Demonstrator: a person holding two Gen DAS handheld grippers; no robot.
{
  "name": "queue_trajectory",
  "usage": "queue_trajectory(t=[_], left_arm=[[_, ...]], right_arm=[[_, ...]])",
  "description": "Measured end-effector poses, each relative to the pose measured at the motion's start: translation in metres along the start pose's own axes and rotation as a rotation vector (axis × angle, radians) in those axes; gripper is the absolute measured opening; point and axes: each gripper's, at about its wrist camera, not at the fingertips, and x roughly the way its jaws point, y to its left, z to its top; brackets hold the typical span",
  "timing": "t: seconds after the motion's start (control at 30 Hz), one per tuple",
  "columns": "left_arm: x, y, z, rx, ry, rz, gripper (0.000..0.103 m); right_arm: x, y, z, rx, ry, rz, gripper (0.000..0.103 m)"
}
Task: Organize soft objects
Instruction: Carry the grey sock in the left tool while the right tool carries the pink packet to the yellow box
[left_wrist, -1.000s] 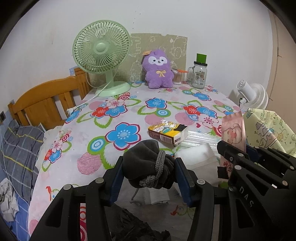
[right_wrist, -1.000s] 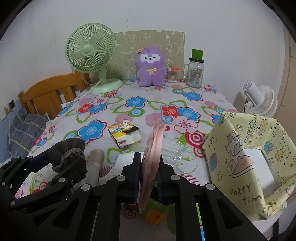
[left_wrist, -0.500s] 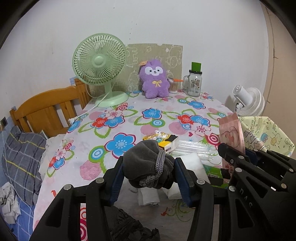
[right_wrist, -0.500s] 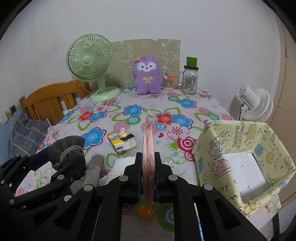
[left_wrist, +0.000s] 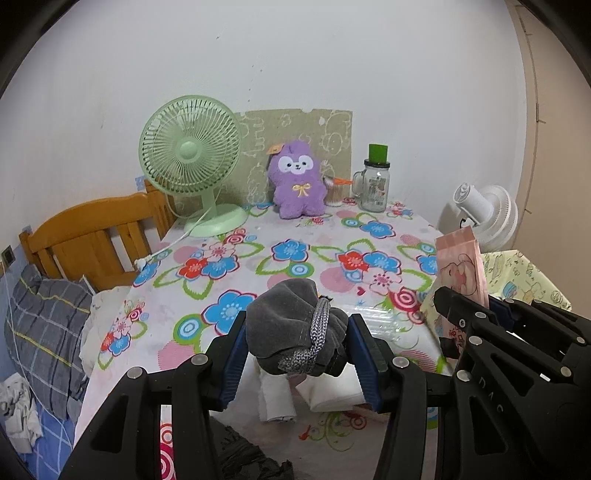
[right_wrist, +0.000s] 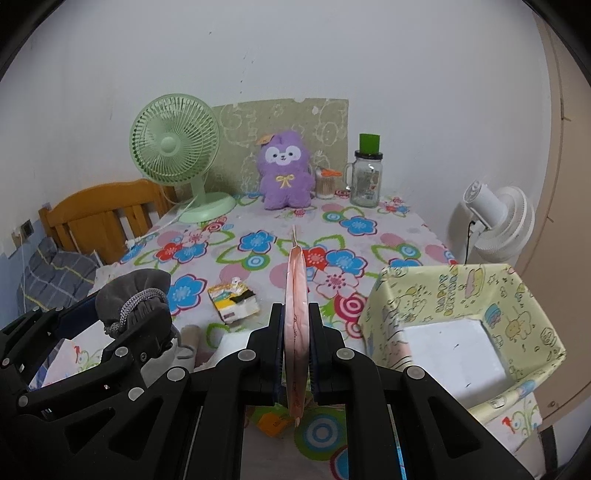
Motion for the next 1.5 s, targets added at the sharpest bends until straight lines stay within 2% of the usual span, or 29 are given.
queue_trajectory(t=[0.77, 1.5], left_arm=[[-0.013, -0.053, 0.037, 0.046, -0.070, -0.056, 0.054], [0.007, -0.122, 0.053, 0.117, -0.063, -0.132, 0.054]], right_arm=[[-0.028, -0.057, 0.026, 0.043, -0.056, -0.049, 0.014], [-0.032, -0.128, 0.028, 0.082, -0.055, -0.127, 0.014]])
